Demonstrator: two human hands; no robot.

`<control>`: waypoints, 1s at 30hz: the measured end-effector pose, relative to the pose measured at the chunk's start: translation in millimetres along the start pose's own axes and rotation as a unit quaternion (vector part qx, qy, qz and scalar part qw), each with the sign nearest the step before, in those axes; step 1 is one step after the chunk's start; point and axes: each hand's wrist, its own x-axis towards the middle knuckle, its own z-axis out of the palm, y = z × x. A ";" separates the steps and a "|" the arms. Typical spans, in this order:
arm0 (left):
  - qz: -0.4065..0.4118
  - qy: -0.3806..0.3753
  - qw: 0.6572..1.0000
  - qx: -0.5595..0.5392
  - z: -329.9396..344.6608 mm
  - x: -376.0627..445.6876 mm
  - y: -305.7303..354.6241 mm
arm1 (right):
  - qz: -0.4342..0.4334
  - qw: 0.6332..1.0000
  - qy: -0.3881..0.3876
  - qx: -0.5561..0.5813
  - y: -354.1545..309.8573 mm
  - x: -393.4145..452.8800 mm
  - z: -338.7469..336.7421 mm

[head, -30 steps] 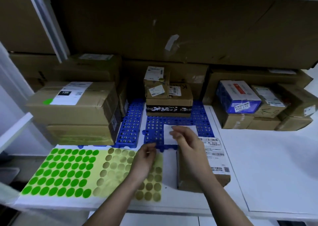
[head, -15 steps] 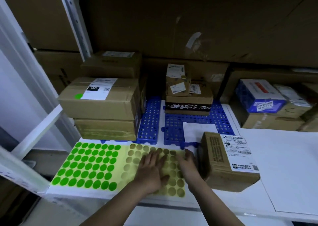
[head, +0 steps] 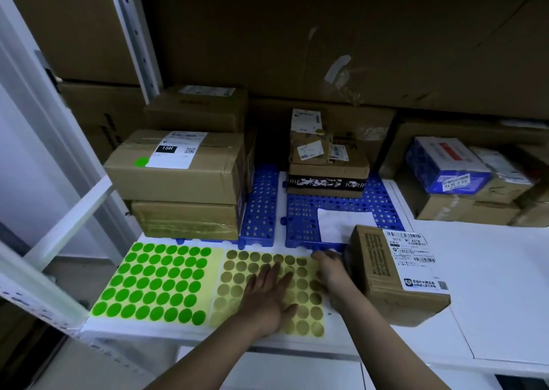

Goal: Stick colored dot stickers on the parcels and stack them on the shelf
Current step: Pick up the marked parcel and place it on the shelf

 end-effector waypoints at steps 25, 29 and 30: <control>0.007 0.000 1.000 -0.004 -1.8 0.0 -4.6 | -0.021 0.995 -0.022 -0.090 30.6 80.5 -4.8; 0.009 0.001 1.000 -0.013 -5.2 -1.7 -4.2 | -0.007 0.999 -0.039 -0.007 2.4 15.2 -2.9; 0.009 0.001 1.000 -0.018 -6.2 -2.0 -4.1 | -0.004 0.999 -0.032 0.015 -6.2 -7.5 -3.1</control>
